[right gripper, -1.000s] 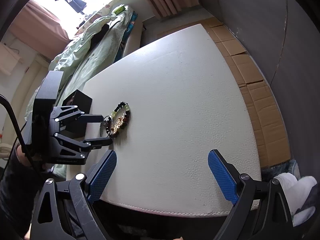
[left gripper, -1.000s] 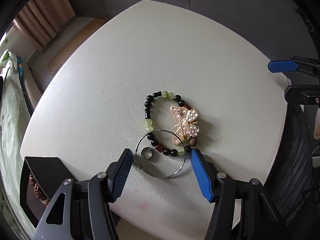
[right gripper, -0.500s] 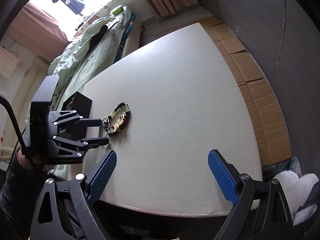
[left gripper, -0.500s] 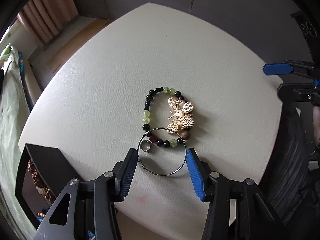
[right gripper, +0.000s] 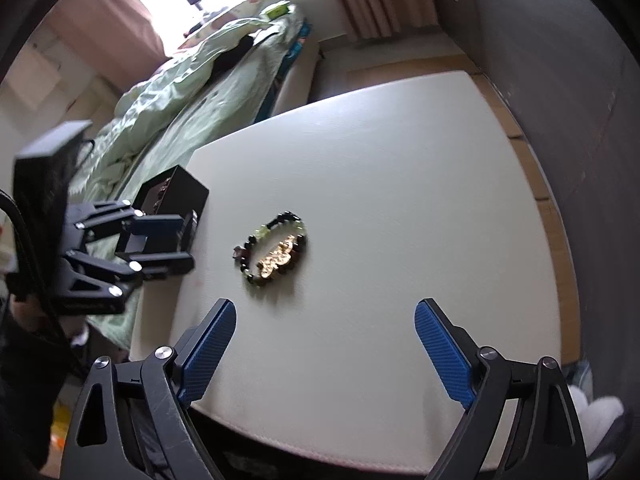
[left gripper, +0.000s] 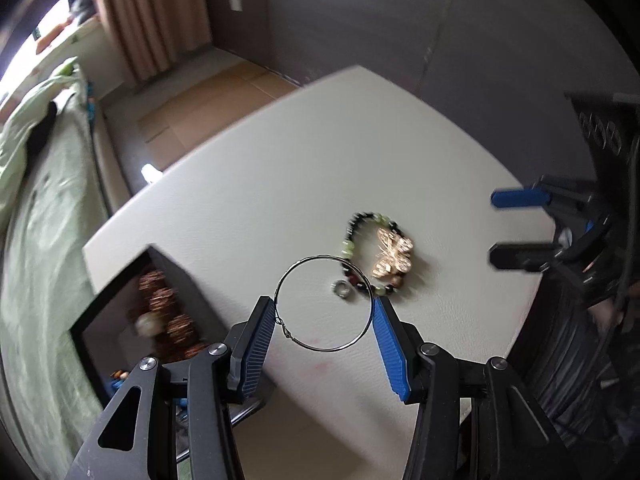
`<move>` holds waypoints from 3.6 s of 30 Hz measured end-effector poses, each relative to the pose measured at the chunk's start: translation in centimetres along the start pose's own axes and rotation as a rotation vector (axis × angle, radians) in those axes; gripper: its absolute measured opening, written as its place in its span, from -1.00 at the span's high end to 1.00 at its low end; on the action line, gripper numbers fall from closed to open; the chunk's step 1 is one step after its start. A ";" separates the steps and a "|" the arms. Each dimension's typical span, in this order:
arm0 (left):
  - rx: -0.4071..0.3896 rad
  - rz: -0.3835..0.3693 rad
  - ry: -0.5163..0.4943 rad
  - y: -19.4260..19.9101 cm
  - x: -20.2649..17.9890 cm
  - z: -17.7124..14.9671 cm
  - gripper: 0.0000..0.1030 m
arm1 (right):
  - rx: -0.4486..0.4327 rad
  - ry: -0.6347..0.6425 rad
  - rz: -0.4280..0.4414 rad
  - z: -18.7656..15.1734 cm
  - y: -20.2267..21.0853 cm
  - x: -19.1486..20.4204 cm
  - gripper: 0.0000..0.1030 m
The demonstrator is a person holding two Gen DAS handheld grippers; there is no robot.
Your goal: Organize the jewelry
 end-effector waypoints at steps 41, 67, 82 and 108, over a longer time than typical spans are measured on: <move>-0.255 -0.033 0.402 5.6 10.2 -3.7 -0.01 | 0.063 0.033 -0.112 4.8 -5.3 5.0 0.91; -0.220 -0.041 0.456 4.1 10.8 -5.0 -0.01 | 0.174 0.105 -0.248 3.8 -7.8 3.9 0.53; -0.274 -0.074 0.531 6.6 12.0 -5.4 -0.26 | 0.088 0.118 -0.134 6.4 -3.8 6.5 0.64; -0.490 -0.074 0.781 10.7 17.2 -9.6 -0.99 | -0.009 0.108 0.222 12.8 -5.2 19.6 -0.49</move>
Point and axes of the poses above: each gripper's, at about its wrist camera, not at the fingertips, and y roughly against the way its jaws point, x to its left, z to its top, the point moved 7 cm from there along -y, roughly the way its jaws point, and after that the axes turned 8 degrees about y, right-handed, at the moved point
